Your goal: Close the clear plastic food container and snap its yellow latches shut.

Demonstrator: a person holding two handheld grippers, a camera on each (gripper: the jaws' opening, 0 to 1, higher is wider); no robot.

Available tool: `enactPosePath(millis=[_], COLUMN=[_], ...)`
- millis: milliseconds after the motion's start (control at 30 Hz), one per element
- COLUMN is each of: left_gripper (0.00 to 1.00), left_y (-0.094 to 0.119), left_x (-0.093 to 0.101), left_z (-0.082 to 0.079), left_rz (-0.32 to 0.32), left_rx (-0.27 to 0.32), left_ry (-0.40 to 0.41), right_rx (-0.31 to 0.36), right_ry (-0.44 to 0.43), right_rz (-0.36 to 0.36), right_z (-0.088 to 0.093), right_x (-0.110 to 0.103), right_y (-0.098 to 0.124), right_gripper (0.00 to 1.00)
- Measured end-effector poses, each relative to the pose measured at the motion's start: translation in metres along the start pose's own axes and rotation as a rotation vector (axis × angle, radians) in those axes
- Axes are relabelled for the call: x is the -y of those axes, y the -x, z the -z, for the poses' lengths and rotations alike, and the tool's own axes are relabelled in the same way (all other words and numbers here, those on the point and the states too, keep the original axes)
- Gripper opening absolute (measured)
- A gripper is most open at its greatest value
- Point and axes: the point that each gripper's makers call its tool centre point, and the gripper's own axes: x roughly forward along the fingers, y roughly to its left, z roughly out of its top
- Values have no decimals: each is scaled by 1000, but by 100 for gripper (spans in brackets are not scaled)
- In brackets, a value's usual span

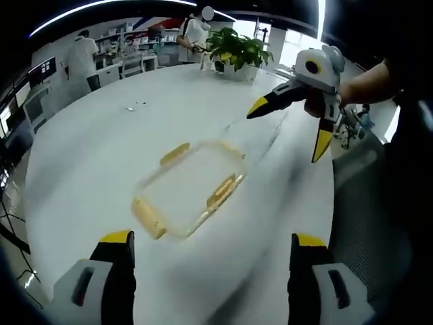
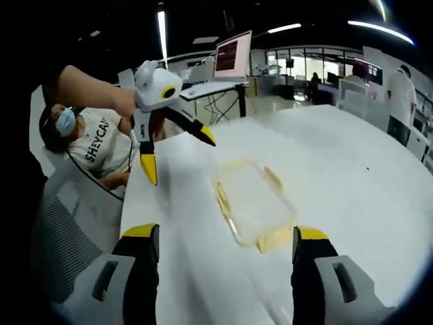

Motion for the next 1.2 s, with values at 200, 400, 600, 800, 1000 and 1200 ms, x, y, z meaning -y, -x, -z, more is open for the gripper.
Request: enactPosePath(millis=[200, 400, 600, 800, 1000, 1200], left_gripper=[89, 89, 88, 87, 82, 81], left_y=[-3, -9, -16, -22, -25, -26], left_x=[-10, -21, -28, -37, -45, -48], left_z=[-7, -7, -1, 8, 9, 8], left_rz=[2, 12, 29, 43, 47, 54], left_rx=[-42, -78, -129, -166, -185, -205], left_ry=[-100, -142, -197, -228, -262, -299], right_rx=[-12, -16, -34, -91, -145, -171], right_ry=[15, 22, 22, 45, 87, 104], right_rz=[1, 1, 9, 13, 11, 15], right_z=[-2, -6, -4, 5, 13, 13], right_x=[5, 10, 17, 24, 32, 41], right_y=[-5, -9, -13, -20, -25, -29], right_gripper=[79, 78, 77, 73, 72, 70])
